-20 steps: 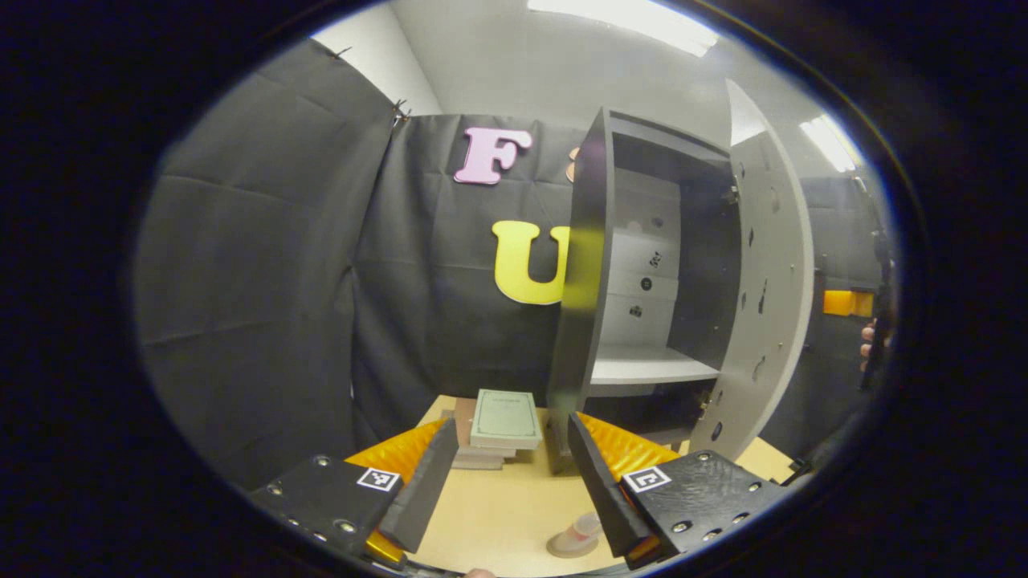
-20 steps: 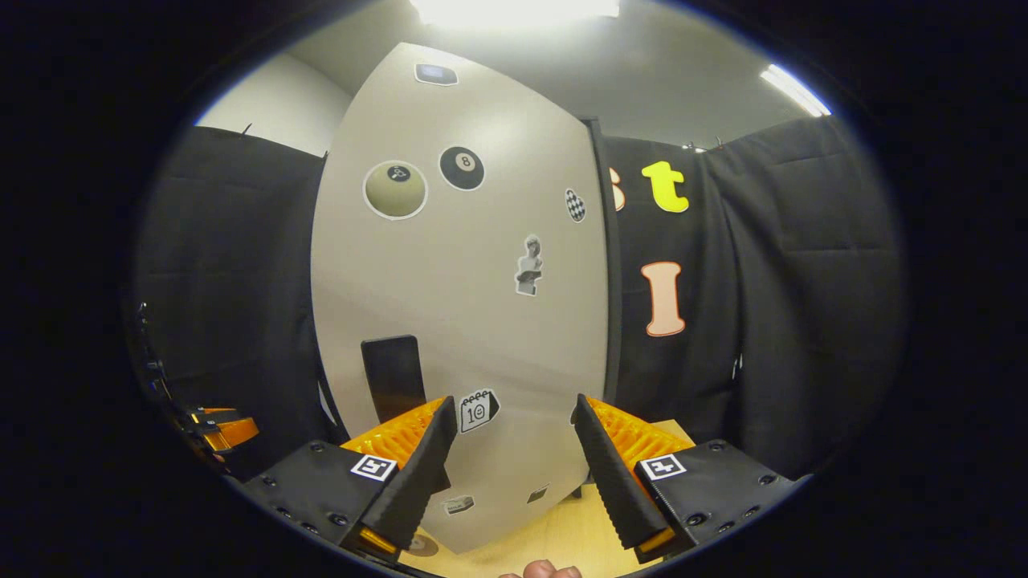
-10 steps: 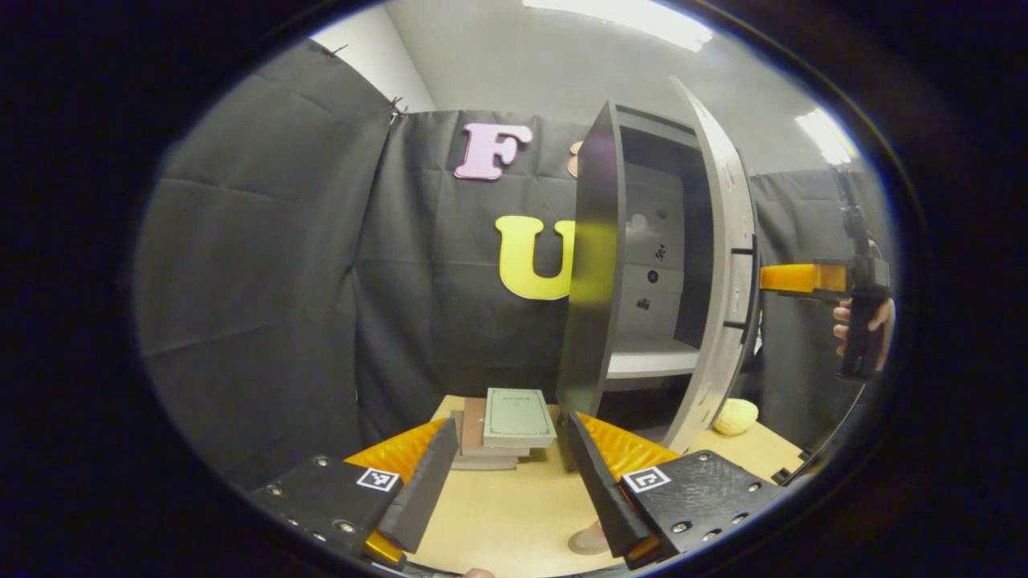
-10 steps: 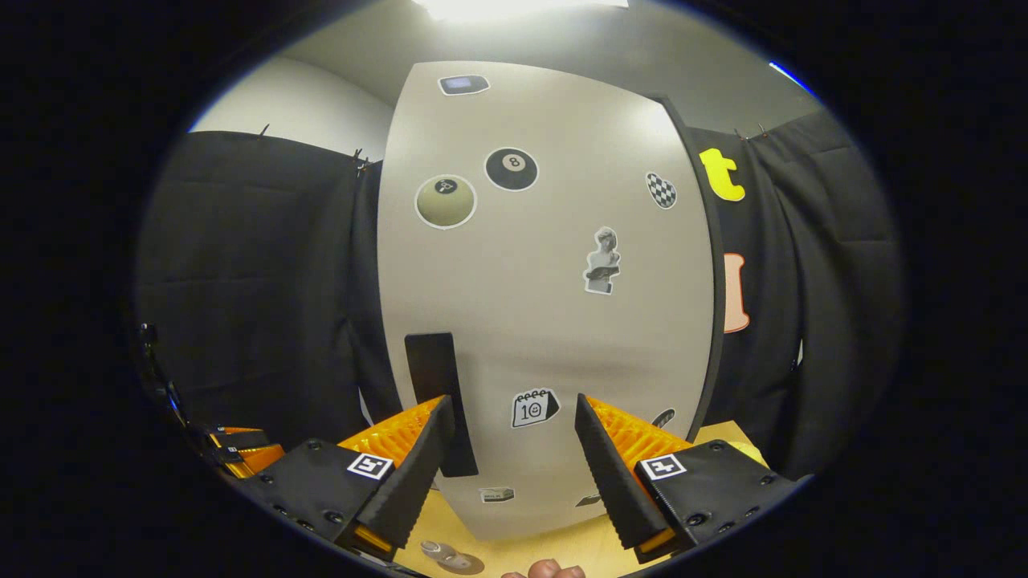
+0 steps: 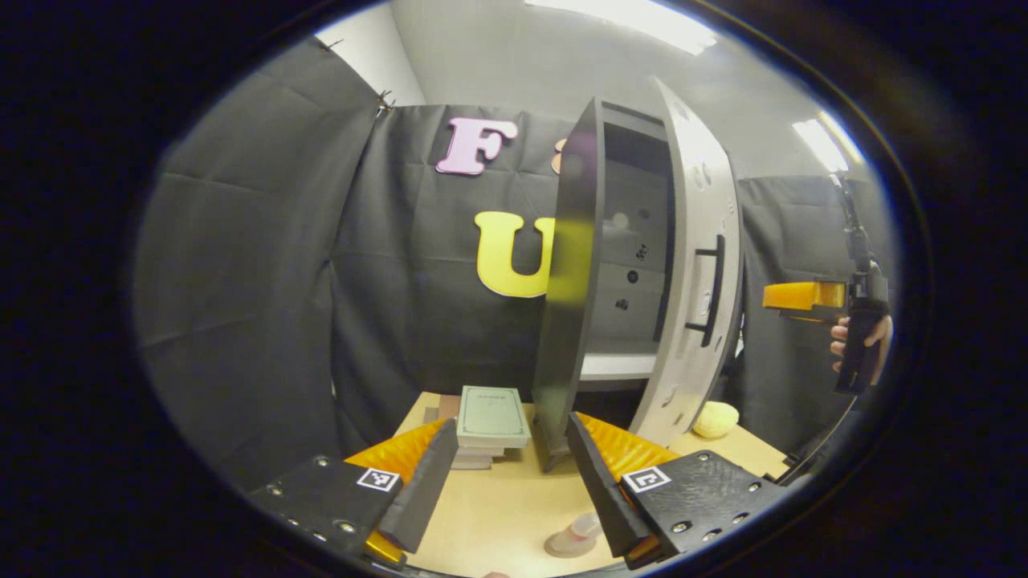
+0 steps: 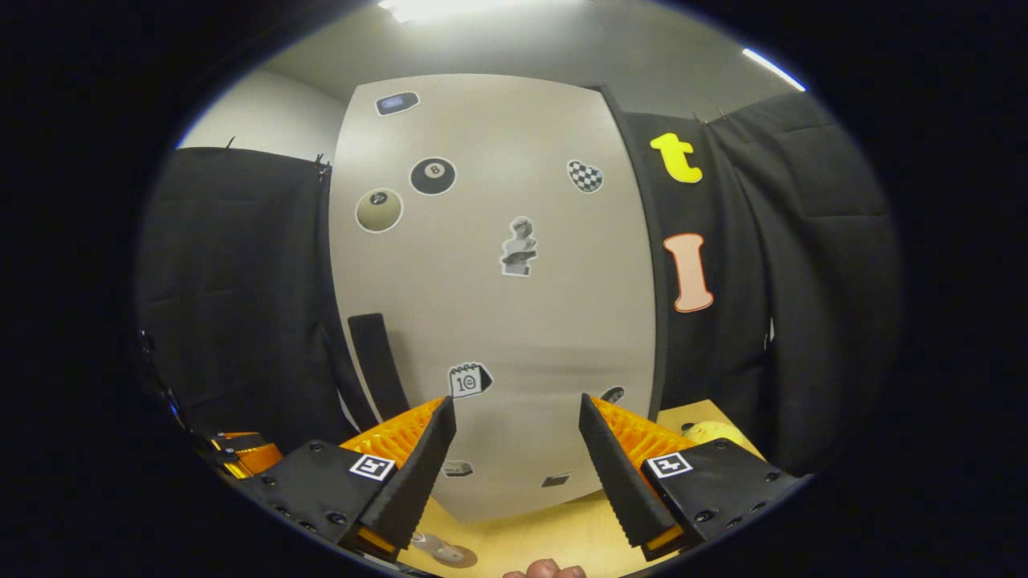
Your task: Open the cabinet door with the right hand, grasp the bottle in the cabinet with the left hand and place it on the coaster, then close the cabinet door with the right hand.
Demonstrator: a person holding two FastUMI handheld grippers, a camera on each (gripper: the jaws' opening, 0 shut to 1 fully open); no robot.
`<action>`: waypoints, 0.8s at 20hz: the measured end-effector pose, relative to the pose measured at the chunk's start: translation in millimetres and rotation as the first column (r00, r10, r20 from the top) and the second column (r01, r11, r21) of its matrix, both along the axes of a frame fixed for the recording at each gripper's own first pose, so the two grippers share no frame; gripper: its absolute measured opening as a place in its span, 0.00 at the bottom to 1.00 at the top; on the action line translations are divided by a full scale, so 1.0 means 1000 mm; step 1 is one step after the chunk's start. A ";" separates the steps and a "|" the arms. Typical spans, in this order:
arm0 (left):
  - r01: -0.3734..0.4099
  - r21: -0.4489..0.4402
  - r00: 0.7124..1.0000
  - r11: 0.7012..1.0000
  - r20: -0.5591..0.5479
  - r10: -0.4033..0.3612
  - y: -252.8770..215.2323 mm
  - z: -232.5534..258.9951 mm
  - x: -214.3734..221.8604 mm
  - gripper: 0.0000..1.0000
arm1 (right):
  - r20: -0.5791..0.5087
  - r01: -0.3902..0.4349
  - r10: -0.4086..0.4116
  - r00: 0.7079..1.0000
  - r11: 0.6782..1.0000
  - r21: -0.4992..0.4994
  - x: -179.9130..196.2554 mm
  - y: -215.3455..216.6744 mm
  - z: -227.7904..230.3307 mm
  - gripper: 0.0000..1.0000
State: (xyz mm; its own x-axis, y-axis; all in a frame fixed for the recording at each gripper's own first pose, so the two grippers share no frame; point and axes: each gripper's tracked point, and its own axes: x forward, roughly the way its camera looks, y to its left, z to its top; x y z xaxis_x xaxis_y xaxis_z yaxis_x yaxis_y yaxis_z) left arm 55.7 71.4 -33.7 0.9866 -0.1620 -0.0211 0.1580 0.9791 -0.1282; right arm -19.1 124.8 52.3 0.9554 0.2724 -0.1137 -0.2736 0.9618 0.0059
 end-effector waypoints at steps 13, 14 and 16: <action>-0.068 0.003 0.993 0.998 0.102 0.068 -0.087 0.075 -0.019 0.83 | 0.036 0.058 -0.057 0.998 0.998 -0.026 -0.019 -0.117 0.019 0.98; -0.072 0.019 0.992 0.997 0.108 0.070 -0.096 0.077 -0.022 0.83 | 0.039 0.056 -0.055 0.998 0.998 -0.026 -0.022 -0.122 0.017 0.98; -0.076 0.052 0.989 0.996 0.128 0.069 -0.117 0.087 -0.027 0.82 | 0.041 0.049 -0.048 0.998 0.999 -0.017 -0.031 -0.131 0.014 0.98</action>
